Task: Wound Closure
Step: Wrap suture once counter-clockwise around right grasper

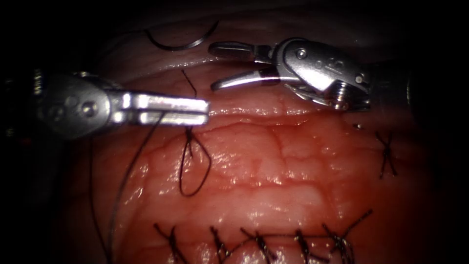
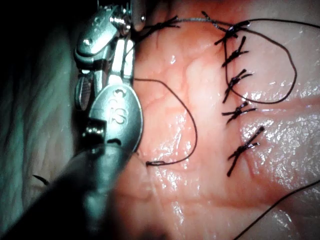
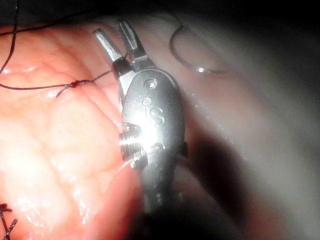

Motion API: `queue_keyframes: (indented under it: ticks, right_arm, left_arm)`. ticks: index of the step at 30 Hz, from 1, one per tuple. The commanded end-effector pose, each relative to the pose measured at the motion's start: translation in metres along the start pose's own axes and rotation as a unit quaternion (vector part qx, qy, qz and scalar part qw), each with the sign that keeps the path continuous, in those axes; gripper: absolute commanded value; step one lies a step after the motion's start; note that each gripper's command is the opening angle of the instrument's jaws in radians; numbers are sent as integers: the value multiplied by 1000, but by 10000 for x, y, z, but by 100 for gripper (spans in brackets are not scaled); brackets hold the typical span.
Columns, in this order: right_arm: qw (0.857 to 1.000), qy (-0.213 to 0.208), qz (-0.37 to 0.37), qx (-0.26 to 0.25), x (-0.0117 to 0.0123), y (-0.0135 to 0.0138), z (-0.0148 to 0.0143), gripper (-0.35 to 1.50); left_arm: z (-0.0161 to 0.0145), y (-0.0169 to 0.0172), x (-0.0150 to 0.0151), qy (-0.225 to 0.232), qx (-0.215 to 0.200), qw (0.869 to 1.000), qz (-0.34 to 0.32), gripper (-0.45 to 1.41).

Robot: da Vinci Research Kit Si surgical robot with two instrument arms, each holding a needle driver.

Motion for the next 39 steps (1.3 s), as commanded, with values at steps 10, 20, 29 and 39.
queue_keyframes:
  ticks: [10, 20, 29, 39]
  right_arm:
    - [1000, 30, -7, -4, -53, -33, 55, -35]
    - [996, 80, 18, 44, -73, -61, 75, -35]
    - [987, 132, 72, 55, -66, -74, 78, -35]
    - [977, 184, 112, -8, -56, -61, 63, -35]
  left_arm:
    - [3, -32, -34, 23, 16, 1000, -2, -45]
    - [-1, -55, -70, 18, 36, 999, 2, -45]
    - [-10, -53, -125, -4, 42, 999, 26, -45]
    - [-34, -29, -173, -7, 41, 999, 18, -45]
